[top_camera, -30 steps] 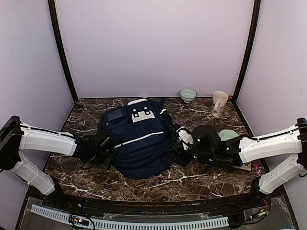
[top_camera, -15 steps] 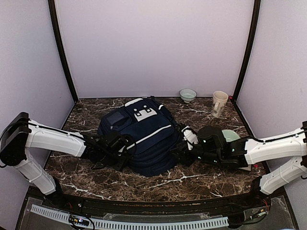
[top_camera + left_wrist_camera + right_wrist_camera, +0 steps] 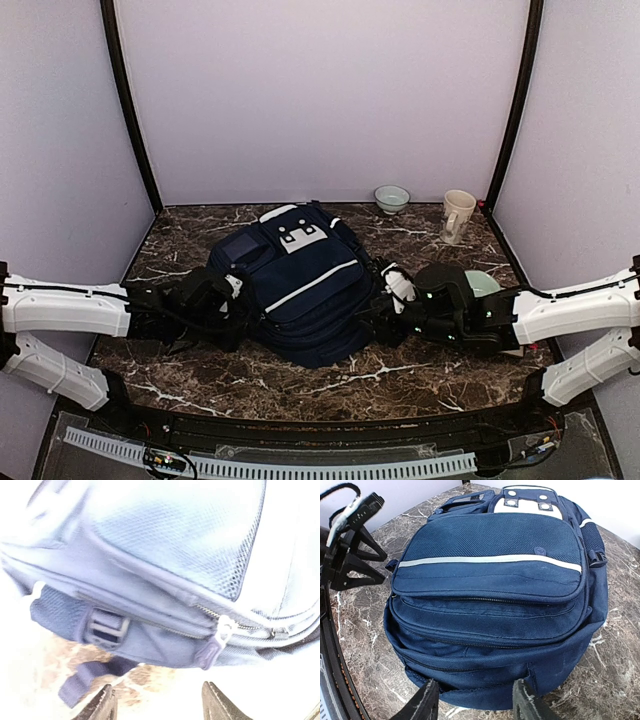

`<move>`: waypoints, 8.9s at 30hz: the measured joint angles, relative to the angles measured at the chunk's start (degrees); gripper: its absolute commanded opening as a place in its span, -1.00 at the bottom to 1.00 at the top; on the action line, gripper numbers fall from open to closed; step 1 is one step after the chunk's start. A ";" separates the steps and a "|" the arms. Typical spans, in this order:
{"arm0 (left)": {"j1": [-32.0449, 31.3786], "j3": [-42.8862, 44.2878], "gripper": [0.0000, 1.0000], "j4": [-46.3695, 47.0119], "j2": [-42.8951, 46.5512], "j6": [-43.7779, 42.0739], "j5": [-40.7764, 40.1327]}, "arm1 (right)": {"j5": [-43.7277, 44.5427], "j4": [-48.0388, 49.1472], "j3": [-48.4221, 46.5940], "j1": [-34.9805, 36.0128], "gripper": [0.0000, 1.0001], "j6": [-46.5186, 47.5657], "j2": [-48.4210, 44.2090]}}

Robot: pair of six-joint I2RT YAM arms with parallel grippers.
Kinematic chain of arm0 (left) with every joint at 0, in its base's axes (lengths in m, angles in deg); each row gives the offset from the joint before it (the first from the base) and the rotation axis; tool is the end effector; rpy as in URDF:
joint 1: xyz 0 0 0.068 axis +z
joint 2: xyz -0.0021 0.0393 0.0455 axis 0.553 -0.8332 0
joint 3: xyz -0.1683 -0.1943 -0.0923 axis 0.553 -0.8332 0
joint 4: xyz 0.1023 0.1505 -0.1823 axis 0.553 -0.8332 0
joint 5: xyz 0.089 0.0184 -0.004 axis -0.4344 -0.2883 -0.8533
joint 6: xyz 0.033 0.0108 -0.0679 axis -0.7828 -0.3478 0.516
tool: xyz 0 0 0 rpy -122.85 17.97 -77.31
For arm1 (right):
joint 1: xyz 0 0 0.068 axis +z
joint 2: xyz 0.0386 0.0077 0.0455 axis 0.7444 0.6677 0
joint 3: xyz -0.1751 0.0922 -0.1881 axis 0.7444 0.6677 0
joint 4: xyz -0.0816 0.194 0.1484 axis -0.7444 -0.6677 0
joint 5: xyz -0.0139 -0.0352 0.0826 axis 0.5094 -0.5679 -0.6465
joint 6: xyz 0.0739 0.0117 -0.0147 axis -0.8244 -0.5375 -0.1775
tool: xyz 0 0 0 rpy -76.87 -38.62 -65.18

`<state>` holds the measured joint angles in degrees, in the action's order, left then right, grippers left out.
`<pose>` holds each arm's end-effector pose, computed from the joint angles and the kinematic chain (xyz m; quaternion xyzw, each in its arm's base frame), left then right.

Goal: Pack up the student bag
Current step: Move the student bag to the center of the board, then zip the upper front pocket of the bag in the student bag, then grab the upper front pocket of the student bag, then hold the student bag at the center of the board.

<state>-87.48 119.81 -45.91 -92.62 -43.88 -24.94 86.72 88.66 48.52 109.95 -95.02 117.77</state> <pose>0.1679 -0.1987 0.1756 0.2237 0.9042 -0.0936 0.3516 0.1469 0.2503 0.2039 -0.3001 0.8002 0.2581 0.4506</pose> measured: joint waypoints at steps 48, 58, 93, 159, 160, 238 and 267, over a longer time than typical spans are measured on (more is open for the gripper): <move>0.52 -3.76 -1.00 18.86 -6.99 -11.89 8.85 | -7.74 10.45 -0.39 1.57 0.22 -2.29 13.20; -2.03 -2.45 -1.00 15.63 -6.99 -9.40 6.21 | -9.07 17.84 -2.34 1.60 0.18 -3.23 24.20; -5.68 6.23 -0.92 15.21 -15.23 -4.50 22.43 | -5.55 21.51 -2.69 1.51 0.15 -3.41 28.20; -7.37 -4.52 0.28 16.24 12.02 -7.87 -2.86 | 4.17 7.15 -13.60 11.93 -0.29 -0.63 25.24; -7.37 -4.52 0.27 16.24 11.89 -7.87 -2.86 | 4.74 7.08 -13.62 12.00 -0.36 -0.46 25.29; -4.26 -11.93 0.64 40.54 3.85 27.76 -5.88 | 13.35 5.01 -12.61 12.90 -1.00 2.16 23.17; 0.04 -11.19 -1.00 53.72 -11.06 28.00 -2.32 | 14.32 4.50 -10.84 11.82 -1.00 2.03 21.64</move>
<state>-87.44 108.62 7.81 -103.68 -15.88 -27.25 101.04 93.17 37.68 121.78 -92.99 139.41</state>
